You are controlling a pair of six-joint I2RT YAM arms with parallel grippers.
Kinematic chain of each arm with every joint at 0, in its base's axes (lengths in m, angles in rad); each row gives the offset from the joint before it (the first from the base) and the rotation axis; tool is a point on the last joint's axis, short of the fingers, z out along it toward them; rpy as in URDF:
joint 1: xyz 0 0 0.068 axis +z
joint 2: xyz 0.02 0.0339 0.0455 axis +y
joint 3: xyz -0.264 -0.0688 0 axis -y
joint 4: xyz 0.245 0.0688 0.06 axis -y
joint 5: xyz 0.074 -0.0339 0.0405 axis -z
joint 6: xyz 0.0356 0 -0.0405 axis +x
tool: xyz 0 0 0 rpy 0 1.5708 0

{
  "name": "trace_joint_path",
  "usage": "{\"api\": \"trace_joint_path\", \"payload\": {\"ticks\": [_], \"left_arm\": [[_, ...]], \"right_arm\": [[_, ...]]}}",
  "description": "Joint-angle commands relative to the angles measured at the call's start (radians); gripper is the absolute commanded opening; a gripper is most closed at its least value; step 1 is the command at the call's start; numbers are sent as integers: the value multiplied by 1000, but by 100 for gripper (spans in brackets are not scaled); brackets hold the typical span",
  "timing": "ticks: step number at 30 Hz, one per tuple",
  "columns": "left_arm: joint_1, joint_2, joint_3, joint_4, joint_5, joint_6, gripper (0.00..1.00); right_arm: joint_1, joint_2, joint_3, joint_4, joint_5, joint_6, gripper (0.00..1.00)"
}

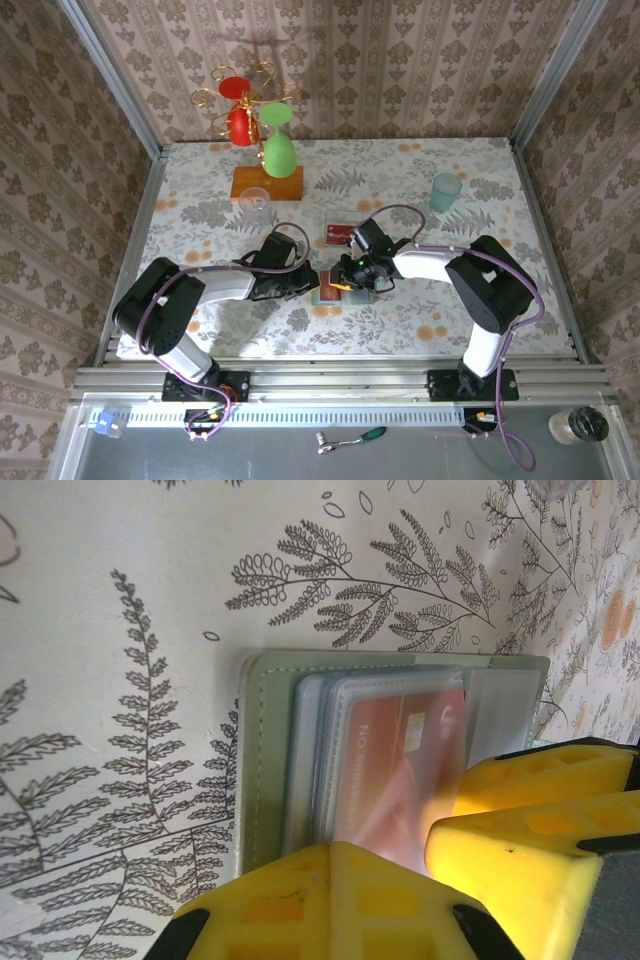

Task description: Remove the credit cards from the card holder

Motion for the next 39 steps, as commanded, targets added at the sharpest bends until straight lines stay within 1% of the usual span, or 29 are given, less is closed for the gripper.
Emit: {"api": "trace_joint_path", "payload": {"ticks": [1,7,18,28,34,39], "left_arm": [[3,1,-23,-32,-12,7,0],[3,-1,-22,-34,-15,6,0],[3,0,-14,-32,-16,8,0],[6,-29,27,-55,0,23,0],[-6,-52,69,-90,6,38,0],[-30,-37,113,-133,-2,59,0]], "right_arm": [[7,16,25,-44,19,-1,21],[7,-6,29,-133,87,-38,21],[7,-39,50,-201,131,-77,21],[7,-62,40,-135,57,-80,22],[3,-94,35,-148,75,-87,22],[-7,-111,30,-174,101,-90,22]]}}
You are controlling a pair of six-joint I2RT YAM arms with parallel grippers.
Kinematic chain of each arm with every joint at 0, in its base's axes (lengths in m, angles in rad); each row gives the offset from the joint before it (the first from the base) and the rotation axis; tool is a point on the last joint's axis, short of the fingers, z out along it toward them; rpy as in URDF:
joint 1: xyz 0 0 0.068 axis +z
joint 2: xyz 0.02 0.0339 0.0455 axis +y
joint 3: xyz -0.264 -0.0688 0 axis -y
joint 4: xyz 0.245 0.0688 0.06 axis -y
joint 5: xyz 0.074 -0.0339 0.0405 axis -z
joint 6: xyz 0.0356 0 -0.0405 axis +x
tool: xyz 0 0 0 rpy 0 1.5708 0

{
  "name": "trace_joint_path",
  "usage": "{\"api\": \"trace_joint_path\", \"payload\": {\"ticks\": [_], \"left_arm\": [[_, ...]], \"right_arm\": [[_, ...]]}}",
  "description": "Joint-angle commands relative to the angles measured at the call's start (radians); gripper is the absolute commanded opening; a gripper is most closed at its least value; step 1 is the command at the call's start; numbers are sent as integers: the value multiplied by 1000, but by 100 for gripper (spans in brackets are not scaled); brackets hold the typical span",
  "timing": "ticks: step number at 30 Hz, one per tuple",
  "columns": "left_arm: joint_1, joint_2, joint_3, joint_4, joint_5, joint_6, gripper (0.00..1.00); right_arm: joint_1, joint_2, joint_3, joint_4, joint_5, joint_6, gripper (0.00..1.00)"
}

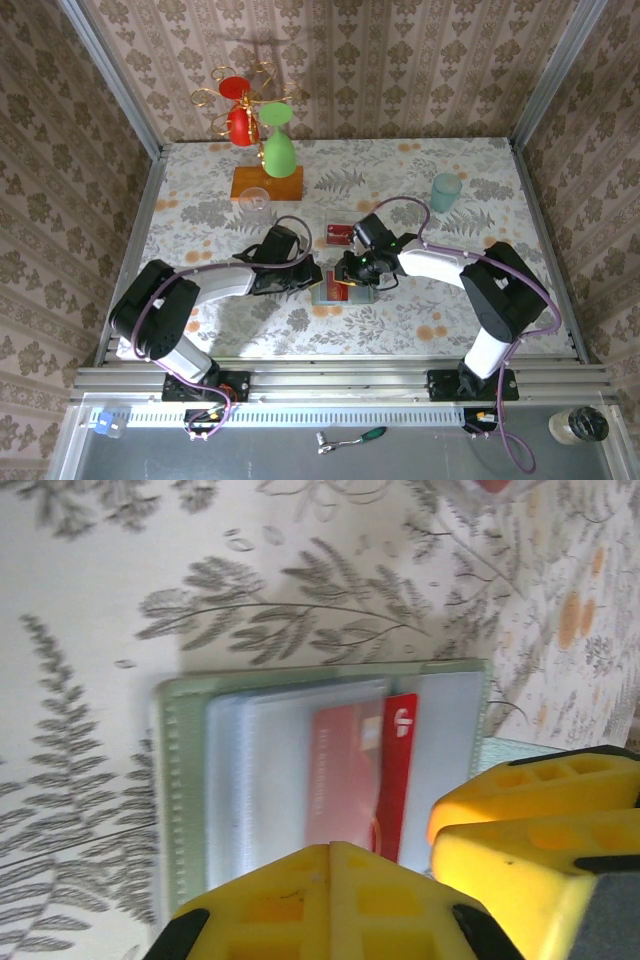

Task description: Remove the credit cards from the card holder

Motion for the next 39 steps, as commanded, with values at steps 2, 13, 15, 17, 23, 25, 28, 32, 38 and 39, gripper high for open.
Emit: {"api": "trace_joint_path", "payload": {"ticks": [2,13,15,17,23,25,28,32,38,39], "left_arm": [[-26,3,53,-69,-10,44,0],[-50,84,100,-154,-30,93,0],[-50,90,100,-163,-35,95,0],[-49,95,95,-158,-39,91,0],[-50,110,84,-157,-41,86,0],[-50,110,83,-161,-43,85,0],[-51,113,84,-170,-46,86,0],[-50,115,88,-177,-48,85,0],[-49,120,95,-187,-51,85,0],[-50,120,95,-187,-51,85,0]], "right_arm": [[-12,-28,-9,-39,24,-21,22],[-30,-12,-30,-29,15,-21,23],[-30,-2,-32,-28,15,-21,23],[-32,7,-32,-27,14,-22,23],[-34,34,-33,-18,15,-22,25],[-36,38,-36,-15,17,-21,26],[-37,46,-36,-16,17,-20,26],[-36,53,-36,-18,17,-20,27],[-37,58,-41,-8,4,-17,27],[-37,62,-41,-4,-6,-16,27]]}}
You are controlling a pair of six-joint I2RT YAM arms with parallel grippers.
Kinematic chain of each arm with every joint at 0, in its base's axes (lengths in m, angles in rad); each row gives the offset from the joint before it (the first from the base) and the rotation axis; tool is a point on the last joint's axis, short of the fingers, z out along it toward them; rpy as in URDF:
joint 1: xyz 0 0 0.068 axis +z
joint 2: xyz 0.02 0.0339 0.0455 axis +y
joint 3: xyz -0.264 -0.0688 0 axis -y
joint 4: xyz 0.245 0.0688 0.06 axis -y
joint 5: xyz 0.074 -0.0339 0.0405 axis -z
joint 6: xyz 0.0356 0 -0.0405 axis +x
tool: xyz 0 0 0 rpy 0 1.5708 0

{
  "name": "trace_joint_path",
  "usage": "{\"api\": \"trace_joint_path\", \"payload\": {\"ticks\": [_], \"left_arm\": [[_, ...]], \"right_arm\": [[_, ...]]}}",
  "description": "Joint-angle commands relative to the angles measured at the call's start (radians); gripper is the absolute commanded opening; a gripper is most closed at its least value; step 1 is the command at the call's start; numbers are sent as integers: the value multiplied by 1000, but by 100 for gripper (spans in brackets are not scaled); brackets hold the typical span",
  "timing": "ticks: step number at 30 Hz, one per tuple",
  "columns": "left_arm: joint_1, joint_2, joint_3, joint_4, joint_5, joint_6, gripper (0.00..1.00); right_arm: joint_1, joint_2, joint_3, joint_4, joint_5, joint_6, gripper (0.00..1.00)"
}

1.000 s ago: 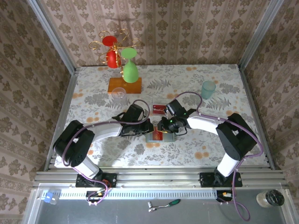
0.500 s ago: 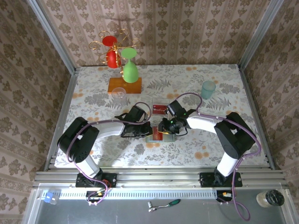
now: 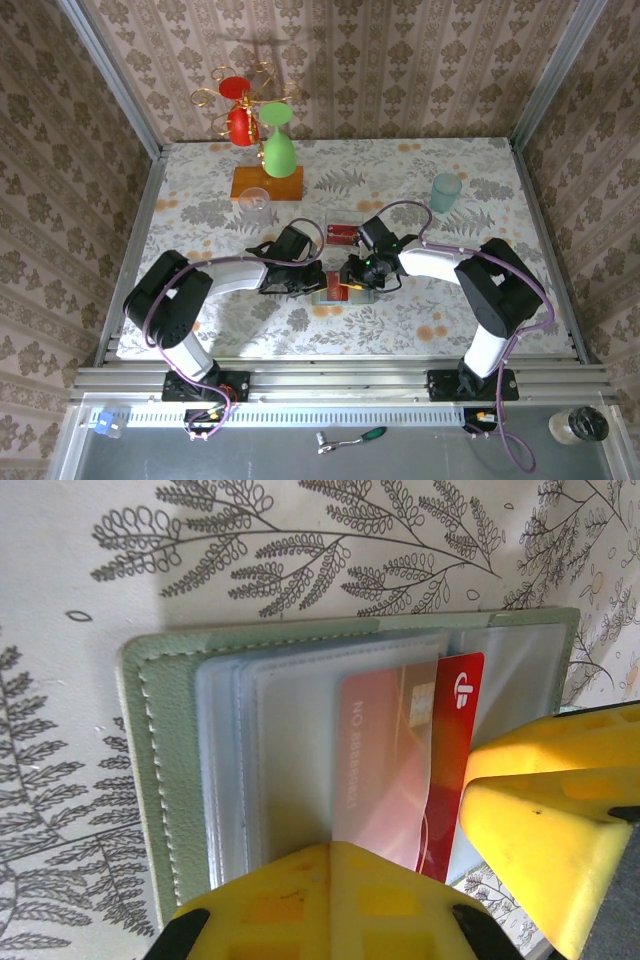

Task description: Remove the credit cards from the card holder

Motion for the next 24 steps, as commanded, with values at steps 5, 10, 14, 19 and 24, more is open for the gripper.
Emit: {"api": "trace_joint_path", "payload": {"ticks": [5,10,14,19,24], "left_arm": [[-5,32,13,-50,-24,18,0],[-5,31,14,-50,-25,17,0],[-5,29,12,-51,-26,16,0],[-4,28,10,-51,-27,15,0],[-4,28,14,-52,-28,16,0]], "right_arm": [[-5,12,-26,48,-57,25,26],[-6,-9,-28,68,-76,41,24],[-7,-18,-32,76,-80,48,23],[-8,-34,-44,81,-73,51,20],[-13,-46,-50,73,-65,48,17]]}}
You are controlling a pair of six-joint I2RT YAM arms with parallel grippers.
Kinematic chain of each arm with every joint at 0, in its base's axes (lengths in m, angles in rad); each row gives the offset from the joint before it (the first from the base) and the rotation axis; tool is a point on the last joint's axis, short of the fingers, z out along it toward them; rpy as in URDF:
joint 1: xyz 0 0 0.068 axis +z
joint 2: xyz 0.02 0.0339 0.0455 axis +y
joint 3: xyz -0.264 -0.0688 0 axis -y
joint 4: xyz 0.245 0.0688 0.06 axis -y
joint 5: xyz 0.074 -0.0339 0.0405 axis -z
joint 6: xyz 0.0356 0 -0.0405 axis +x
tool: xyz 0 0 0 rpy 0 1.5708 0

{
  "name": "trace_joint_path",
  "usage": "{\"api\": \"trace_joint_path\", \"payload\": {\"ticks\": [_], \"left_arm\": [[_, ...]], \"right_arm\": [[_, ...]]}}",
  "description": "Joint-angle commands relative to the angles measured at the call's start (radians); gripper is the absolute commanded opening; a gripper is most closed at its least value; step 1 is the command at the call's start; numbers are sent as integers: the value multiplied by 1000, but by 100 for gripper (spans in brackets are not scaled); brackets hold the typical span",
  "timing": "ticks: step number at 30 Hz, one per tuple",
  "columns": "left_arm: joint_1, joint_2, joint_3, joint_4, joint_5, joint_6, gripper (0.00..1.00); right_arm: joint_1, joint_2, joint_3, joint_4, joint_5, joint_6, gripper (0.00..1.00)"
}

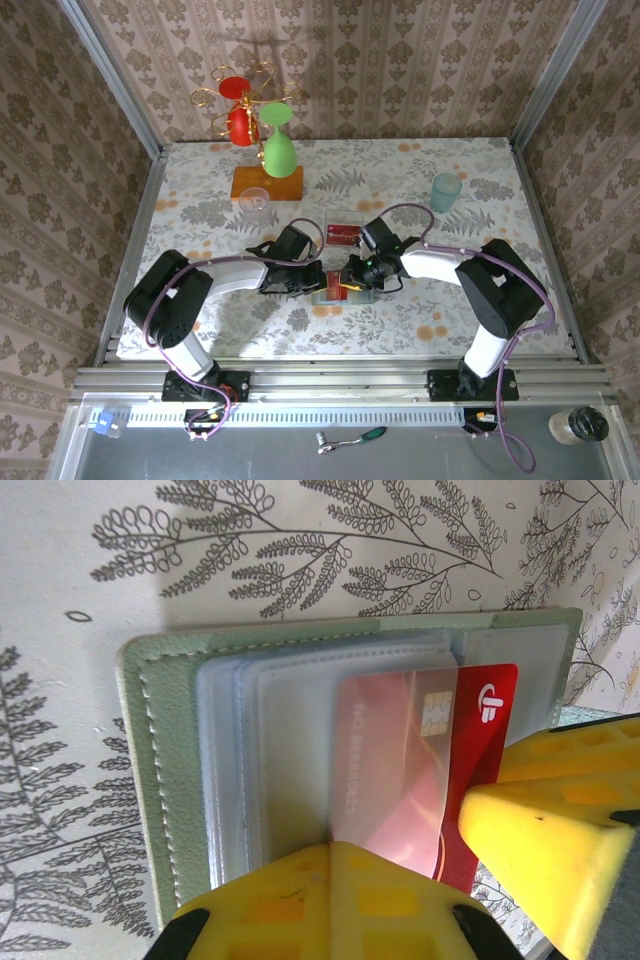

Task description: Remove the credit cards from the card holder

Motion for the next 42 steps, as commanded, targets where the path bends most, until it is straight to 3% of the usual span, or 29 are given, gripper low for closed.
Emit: {"api": "trace_joint_path", "payload": {"ticks": [1,30,36,42], "left_arm": [[-5,24,13,-51,-28,17,0],[1,-2,47,-58,-29,29,0],[6,-37,55,-65,-27,28,0],[16,-75,30,-50,-40,26,2]], "right_arm": [[-8,-35,-16,11,-10,9,17],[-70,-162,-1,-154,27,-134,5],[-80,-171,64,-251,35,-269,3],[-78,-153,186,-451,120,-562,0]]}}
